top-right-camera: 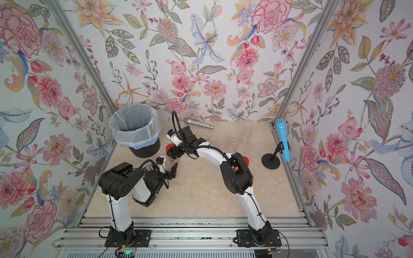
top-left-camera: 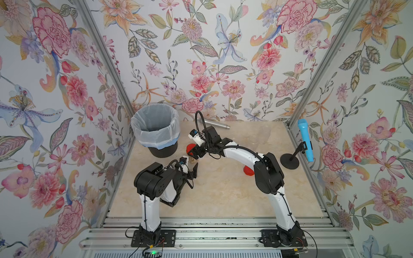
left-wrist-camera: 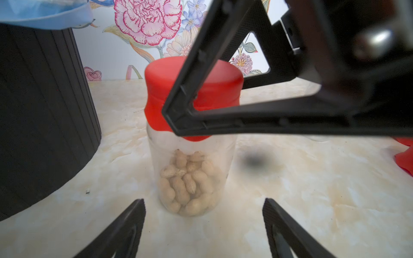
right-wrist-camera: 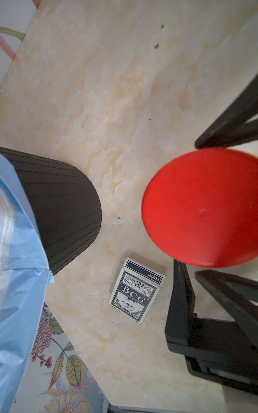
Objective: Empty moldy peanuts from jars
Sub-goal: Pick up the jar from the center of the board.
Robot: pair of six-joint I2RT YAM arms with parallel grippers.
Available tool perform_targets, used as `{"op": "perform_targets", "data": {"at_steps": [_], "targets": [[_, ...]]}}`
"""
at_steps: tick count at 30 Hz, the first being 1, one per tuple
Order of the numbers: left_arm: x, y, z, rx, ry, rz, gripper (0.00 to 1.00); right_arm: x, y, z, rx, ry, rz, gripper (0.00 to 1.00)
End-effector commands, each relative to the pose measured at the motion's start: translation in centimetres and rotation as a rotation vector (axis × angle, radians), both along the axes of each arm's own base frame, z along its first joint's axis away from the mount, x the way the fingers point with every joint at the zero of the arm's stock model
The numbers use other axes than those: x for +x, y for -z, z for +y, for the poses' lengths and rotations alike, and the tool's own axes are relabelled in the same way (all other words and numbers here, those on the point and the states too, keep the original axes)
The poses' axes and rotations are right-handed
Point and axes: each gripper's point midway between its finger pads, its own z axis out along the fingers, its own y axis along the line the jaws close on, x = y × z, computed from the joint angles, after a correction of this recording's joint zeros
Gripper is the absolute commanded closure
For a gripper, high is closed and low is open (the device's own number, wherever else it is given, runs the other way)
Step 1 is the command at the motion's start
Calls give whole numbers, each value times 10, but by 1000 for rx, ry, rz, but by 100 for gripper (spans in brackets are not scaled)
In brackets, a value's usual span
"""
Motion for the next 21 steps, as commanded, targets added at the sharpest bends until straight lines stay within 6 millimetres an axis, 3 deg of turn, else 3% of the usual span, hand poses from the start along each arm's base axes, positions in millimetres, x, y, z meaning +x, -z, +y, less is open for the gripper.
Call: {"op": "perform_targets", "data": {"at_steps": [1, 8, 11, 16, 21], "targets": [[1, -14, 3, -58, -7, -54, 15, 6, -3, 9, 16, 11, -14, 14], [0, -14, 5, -56, -6, -55, 14, 10, 6, 17, 23, 18, 6, 20], [0, -14, 5, -56, -6, -55, 14, 9, 8, 16, 24, 14, 15, 28], [0, -17, 1, -47, 19, -64, 14, 7, 6, 10, 41, 13, 53, 51], [-4, -31, -9, -54, 83, -95, 13, 6, -10, -2, 93, 40, 121, 60]]}}
